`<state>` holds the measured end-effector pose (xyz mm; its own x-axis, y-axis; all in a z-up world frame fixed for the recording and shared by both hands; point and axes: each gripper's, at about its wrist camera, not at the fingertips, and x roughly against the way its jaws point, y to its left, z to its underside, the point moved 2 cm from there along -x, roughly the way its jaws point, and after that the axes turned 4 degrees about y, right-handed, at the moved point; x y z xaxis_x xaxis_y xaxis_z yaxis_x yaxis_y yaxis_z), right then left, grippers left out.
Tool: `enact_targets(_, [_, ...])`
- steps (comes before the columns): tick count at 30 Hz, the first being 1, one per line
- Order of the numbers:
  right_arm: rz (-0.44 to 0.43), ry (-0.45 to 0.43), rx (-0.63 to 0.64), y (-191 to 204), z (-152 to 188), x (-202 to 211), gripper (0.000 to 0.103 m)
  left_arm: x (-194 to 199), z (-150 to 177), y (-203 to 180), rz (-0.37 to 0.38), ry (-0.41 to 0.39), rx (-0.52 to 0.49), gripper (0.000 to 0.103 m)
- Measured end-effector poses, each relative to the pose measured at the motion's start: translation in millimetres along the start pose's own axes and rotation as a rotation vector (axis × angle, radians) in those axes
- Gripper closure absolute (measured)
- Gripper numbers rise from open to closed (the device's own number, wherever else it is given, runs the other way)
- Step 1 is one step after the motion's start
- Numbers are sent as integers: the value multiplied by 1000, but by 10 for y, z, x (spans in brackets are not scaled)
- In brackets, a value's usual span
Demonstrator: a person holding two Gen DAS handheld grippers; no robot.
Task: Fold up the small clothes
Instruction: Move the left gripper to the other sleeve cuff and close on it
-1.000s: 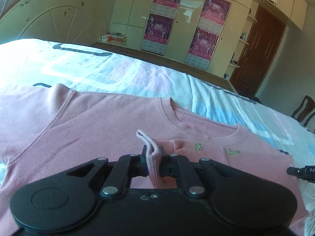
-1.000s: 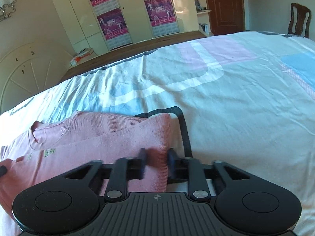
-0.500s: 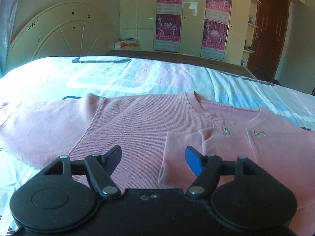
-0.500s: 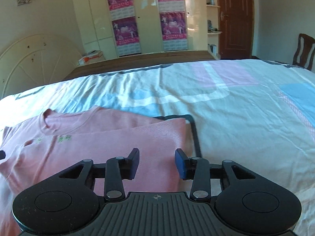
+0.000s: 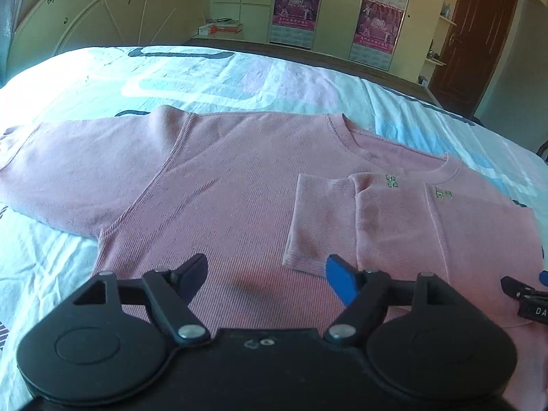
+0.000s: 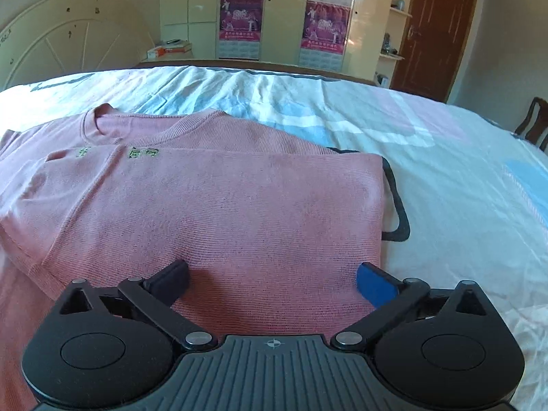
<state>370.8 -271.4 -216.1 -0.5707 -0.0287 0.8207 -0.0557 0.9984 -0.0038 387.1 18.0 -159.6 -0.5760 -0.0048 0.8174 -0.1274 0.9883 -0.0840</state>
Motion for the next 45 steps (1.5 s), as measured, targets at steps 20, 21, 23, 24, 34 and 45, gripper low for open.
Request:
enact_targets(20, [-189, -89, -84, 907, -235, 617, 0, 276, -229, 2574, -99, -34, 410, 26])
enact_targets(21, [-187, -86, -73, 1019, -248, 612, 0, 237, -254, 2757, -102, -38, 438, 31])
enact_targets(23, [-167, -93, -47, 1272, -280, 596, 1, 158, -298, 3091, -113, -42, 494, 33])
enact_targets(24, [-158, -100, -45, 1361, -295, 592, 1, 116, -318, 3235, -115, -41, 519, 34])
enact_targets(34, [-124, -28, -110, 1866, -434, 266, 32, -270, -709, 3899, -59, -98, 586, 11])
enact_targets(45, [-46, -6, -167, 1891, -464, 166, 32, -375, -741, 4151, -42, -190, 663, 93])
